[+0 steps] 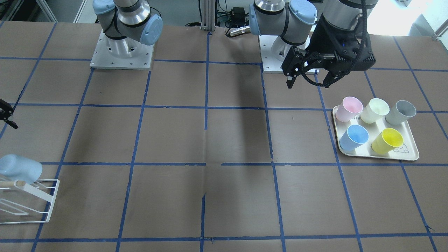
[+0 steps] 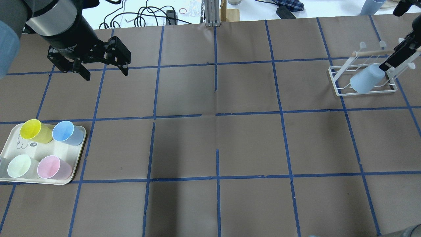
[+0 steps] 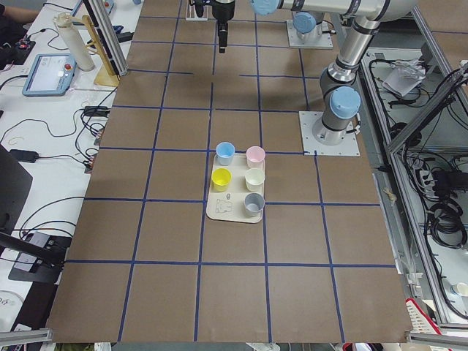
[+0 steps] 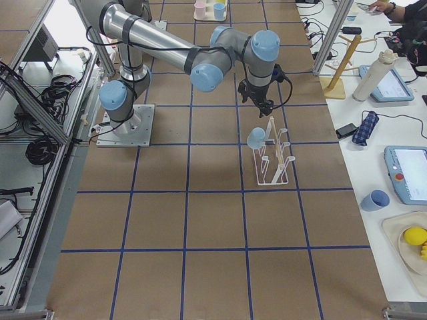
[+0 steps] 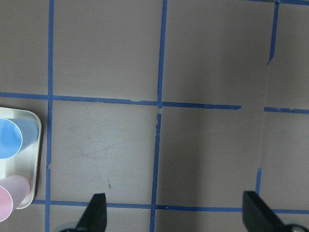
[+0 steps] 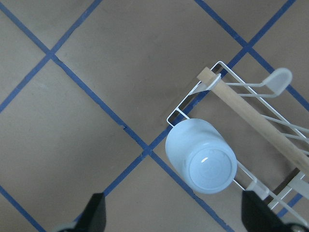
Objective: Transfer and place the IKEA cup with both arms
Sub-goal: 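Lower the right gripper around the pale blue cup and close it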
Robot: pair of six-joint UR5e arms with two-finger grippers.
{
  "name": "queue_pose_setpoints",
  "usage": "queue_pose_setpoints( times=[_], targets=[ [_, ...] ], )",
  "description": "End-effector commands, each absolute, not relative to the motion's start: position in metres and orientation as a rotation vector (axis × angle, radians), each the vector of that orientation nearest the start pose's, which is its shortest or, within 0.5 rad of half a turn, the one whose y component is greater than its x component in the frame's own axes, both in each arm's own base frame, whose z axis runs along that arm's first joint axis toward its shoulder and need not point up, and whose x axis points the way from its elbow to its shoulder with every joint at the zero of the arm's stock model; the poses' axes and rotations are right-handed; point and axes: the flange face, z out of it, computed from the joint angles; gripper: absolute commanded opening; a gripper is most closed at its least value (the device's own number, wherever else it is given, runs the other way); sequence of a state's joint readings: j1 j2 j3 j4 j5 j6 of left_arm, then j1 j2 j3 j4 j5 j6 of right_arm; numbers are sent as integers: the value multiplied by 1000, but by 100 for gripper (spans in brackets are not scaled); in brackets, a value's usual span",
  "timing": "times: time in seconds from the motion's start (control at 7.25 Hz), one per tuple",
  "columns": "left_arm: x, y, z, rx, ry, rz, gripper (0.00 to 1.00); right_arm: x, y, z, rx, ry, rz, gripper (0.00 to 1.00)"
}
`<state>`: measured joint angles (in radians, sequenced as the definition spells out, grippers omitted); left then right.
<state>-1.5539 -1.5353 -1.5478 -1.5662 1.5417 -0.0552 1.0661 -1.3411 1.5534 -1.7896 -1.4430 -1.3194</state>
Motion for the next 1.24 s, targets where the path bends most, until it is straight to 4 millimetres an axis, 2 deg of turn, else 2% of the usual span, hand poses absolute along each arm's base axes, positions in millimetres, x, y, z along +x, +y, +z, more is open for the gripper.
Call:
queue_pose_setpoints(
  times=[0.0,0.28,1.1],
  targets=[
    [-128,-484,516,-113,3168,-96,100,-165,-587,350,-1298,2790,-179,100],
    [-128,-484,516,-113,3168,-96,100,-169,-594,325,-1291,2771,-139,100],
    [-129,-482,512,-110,3170,-91,100,-175,-604,301,-1281,2771,-146,100]
  ],
)
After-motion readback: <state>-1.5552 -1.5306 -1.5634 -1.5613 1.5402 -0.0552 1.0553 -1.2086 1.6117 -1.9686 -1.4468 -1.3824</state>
